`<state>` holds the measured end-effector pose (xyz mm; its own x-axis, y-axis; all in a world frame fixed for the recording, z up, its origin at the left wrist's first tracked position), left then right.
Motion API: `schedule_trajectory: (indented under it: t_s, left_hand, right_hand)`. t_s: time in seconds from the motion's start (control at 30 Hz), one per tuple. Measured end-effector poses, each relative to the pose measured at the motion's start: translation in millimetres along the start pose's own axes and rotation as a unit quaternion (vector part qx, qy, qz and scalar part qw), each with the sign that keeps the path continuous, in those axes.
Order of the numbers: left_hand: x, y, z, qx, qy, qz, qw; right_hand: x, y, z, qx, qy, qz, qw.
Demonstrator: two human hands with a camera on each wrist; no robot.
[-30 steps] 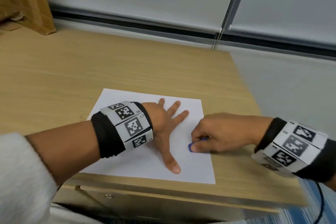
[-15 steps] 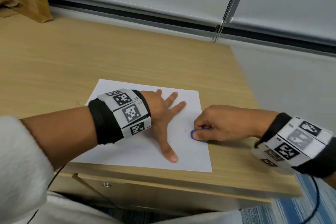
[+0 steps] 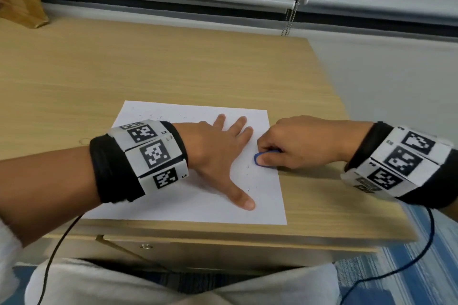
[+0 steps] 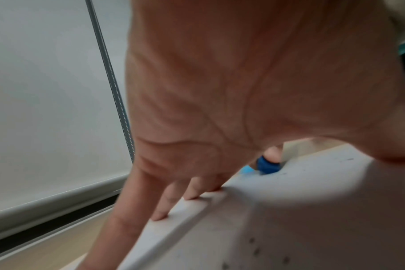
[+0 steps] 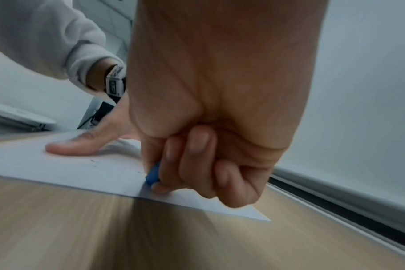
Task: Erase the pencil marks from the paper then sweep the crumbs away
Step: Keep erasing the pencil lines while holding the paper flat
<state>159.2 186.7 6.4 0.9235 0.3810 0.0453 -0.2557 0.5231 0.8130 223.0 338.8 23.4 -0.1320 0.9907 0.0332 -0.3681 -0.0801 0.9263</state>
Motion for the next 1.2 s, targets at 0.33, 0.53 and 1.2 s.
schedule_trajectory:
  t_s: [0.33, 0.53, 1.2]
  left_hand:
    - [0.4, 1.3, 1.7, -0.001, 0.011, -0.011, 1.000]
    - [1.1, 2.9, 0.8, -0.007, 0.024, -0.017, 1.000]
    - [6.6, 6.7, -1.8, -0.050, 0.044, -0.021, 0.998]
  right_hand:
    - [3.8, 0.2, -5.8, 0.022, 0.037, 0.026, 0.999]
    - [3.0, 7.0, -14.3, -0.023, 0.056, 0.010, 0.998]
    - [-25.3, -14.9, 6.4, -0.025, 0.128, -0.005, 0.991]
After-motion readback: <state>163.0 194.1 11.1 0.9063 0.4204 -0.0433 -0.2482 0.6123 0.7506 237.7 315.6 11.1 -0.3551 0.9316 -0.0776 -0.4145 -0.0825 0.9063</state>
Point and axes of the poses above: each hand's wrist, its own z-axis away from the middle knuckle, its own y-axis out of the back of the hand, x = y × z, the point moved 1 cm from there along -z, towards the middle knuckle, and after that the axes turned 10 degrees about -y, right-handed, at the moved point
